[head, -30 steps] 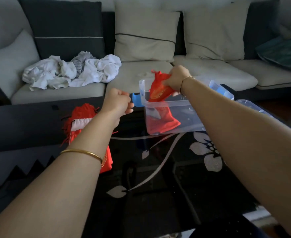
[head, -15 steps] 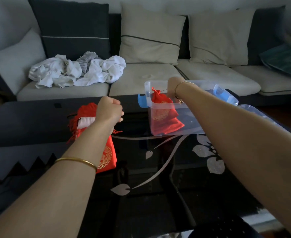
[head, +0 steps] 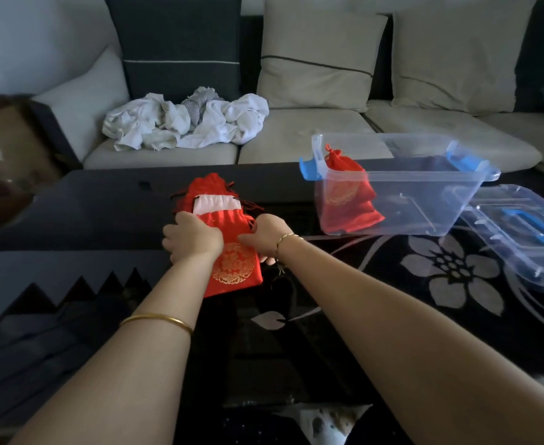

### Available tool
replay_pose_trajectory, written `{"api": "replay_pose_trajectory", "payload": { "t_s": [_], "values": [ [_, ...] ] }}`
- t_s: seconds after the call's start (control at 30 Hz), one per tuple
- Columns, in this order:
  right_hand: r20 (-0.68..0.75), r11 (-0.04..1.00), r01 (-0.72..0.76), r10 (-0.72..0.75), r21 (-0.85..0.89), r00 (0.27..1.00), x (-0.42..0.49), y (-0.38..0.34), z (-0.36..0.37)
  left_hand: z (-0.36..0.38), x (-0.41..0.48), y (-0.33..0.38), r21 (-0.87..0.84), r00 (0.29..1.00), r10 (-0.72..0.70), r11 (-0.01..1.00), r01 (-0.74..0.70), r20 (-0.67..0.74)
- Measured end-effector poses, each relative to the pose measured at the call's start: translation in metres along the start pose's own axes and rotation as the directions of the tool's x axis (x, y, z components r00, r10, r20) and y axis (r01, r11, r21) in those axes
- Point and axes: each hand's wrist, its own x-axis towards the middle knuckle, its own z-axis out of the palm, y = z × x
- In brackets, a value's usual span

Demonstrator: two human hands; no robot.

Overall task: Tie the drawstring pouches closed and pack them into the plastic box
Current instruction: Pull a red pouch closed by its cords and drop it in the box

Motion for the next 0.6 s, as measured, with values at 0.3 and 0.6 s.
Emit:
{"api": "replay_pose_trajectory", "payload": {
  "t_s": [0.3,0.6],
  "values": [
    [-0.202,0.996,0.072,-0.059,0.058,0.978,-0.003,0.015,-0.01,-0.003,0.006,0.002,-0.299,0.975,0.201,0.94,-0.164,0.098],
    [-0.384,0.935,0.143,-0.008,0.323,0.923,-0.054,0.07,-0.071,0.011,-0.034,0.045,-0.507,0.869,0.373,0.845,-0.173,0.326]
  ]
}}
